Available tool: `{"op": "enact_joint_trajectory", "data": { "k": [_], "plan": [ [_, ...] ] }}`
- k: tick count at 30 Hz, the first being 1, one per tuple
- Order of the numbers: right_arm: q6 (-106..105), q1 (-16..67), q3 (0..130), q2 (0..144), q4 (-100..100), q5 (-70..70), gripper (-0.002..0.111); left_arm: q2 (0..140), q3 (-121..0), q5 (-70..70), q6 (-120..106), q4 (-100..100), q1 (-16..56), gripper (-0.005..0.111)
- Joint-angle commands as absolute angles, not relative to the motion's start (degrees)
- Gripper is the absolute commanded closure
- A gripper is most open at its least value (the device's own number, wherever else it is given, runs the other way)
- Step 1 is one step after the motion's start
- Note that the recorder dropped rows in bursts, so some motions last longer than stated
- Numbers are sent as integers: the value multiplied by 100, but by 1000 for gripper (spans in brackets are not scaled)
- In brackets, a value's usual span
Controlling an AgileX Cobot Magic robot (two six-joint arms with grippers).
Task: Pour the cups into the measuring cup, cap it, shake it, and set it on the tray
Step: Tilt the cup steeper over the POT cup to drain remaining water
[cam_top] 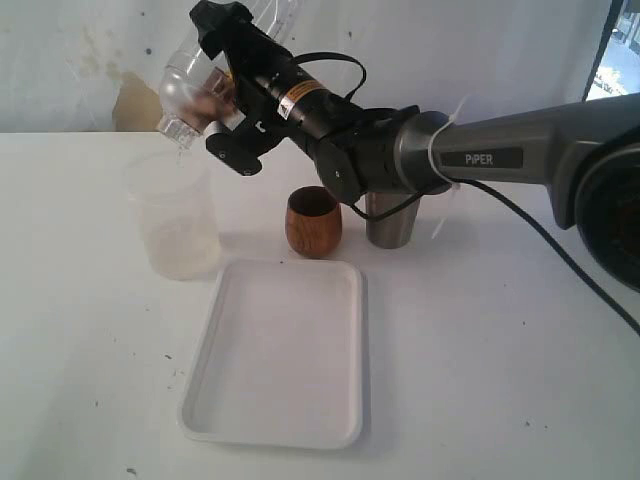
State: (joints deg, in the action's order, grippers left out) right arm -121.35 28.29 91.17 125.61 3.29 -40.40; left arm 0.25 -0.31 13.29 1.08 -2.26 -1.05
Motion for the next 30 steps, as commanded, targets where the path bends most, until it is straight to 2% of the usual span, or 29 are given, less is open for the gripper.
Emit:
{"op": "enact_joint_trajectory", "data": {
  "k": [1,30],
  "plan": [
    [-12223,2798,9188,12474,373,-4169,108,0,0,1337,106,-215,-100,107],
    [-12223,2798,9188,12474,601,-4166,108,0,0,1337,106,-215,-100,107]
  ]
}}
